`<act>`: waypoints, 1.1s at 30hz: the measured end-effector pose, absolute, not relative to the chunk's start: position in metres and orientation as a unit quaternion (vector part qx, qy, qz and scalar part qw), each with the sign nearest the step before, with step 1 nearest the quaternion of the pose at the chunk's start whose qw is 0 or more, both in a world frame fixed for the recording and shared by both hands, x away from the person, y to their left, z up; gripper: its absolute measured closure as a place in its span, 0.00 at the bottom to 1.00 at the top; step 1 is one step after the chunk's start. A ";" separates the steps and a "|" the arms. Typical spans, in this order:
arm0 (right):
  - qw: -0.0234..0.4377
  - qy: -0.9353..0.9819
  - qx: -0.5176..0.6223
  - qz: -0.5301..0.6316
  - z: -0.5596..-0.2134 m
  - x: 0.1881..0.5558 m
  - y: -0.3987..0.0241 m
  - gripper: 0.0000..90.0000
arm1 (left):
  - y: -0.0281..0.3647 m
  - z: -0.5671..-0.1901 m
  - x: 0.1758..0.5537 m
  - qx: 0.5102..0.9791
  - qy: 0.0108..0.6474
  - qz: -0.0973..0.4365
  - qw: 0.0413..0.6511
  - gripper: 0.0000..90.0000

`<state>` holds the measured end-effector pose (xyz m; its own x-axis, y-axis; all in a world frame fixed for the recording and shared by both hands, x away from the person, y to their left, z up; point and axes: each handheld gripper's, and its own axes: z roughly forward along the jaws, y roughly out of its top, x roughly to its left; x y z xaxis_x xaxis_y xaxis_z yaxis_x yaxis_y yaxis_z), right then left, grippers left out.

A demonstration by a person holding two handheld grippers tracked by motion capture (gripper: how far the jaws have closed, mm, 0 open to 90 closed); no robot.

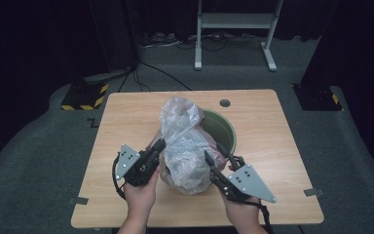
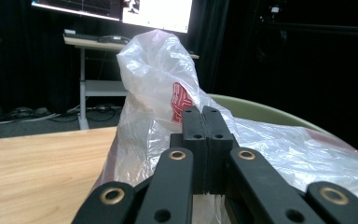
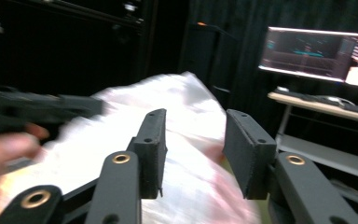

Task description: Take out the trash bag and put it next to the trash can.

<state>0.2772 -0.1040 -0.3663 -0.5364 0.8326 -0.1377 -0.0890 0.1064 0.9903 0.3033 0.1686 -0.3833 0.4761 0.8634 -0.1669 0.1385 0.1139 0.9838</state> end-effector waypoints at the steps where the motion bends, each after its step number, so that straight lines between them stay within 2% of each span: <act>1: 0.387 0.636 0.295 0.599 -0.366 0.279 -0.110 0.63 | 0.168 -0.382 0.303 0.596 0.417 0.294 0.620 1.00; 6: 0.410 0.629 0.325 0.575 -0.372 0.284 -0.148 0.58 | 0.167 -0.374 0.300 0.590 0.404 0.297 0.633 1.00; 13: 0.407 0.646 0.373 0.527 -0.404 0.294 -0.191 0.52 | 0.160 -0.363 0.299 0.592 0.390 0.301 0.638 1.00; 23: 0.381 0.652 0.427 0.497 -0.445 0.314 -0.212 0.41 | 0.154 -0.347 0.296 0.582 0.365 0.318 0.653 1.00; 30: 0.360 0.674 0.436 0.475 -0.467 0.321 -0.216 0.37 | 0.149 -0.343 0.294 0.576 0.337 0.332 0.667 1.00; 33: 0.363 0.679 0.444 0.459 -0.474 0.321 -0.220 0.32 | 0.147 -0.342 0.293 0.572 0.331 0.334 0.672 1.00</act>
<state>0.3214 -0.2204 -0.4739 -0.3428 0.9356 -0.0848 0.2689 0.1842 0.9454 0.2927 0.1473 -0.3416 0.5583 0.8272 -0.0632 -0.0703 0.1230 0.9899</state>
